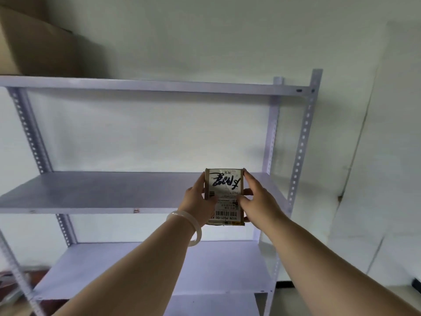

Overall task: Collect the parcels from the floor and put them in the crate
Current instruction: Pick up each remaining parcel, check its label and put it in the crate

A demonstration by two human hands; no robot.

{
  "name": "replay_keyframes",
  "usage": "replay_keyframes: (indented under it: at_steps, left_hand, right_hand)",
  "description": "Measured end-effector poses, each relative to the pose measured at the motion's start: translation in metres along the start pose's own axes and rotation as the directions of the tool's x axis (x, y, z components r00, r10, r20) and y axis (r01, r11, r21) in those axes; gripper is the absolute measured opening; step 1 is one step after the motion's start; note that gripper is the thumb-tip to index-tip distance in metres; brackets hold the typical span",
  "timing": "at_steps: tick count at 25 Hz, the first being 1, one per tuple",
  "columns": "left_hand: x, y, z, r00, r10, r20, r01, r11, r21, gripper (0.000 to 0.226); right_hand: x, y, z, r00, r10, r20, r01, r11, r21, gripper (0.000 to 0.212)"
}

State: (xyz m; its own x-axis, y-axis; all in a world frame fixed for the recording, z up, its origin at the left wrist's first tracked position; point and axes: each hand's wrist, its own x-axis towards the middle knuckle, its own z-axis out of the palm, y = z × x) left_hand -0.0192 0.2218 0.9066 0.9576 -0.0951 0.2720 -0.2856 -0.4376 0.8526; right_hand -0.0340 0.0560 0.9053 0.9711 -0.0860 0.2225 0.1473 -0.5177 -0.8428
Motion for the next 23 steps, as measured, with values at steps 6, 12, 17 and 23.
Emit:
replay_keyframes:
  at_steps: [6,12,17,23]
  left_hand:
    - [-0.018,-0.053,-0.132,0.998,-0.014,-0.060,0.017,0.999,0.046,0.054]
    - [-0.037,-0.121,-0.261,0.994,-0.050,-0.100,0.059,0.994,0.087,0.050]
    - [-0.049,-0.169,-0.326,0.979,-0.138,-0.148,0.152,0.984,0.094,0.056]
    - [-0.041,-0.199,-0.354,0.965,-0.155,-0.212,0.183,0.976,0.121,0.053]
  right_hand:
    - [-0.010,-0.081,0.117,0.998,-0.046,0.049,0.047,0.998,-0.030,0.066]
    - [-0.015,-0.147,0.251,0.993,-0.066,0.100,0.063,0.997,0.034,0.066]
    - [-0.023,-0.178,0.329,0.986,-0.056,0.158,0.054,0.998,0.016,0.067]
    - [0.003,-0.188,0.371,0.969,-0.071,0.236,0.075,0.997,-0.008,0.067]
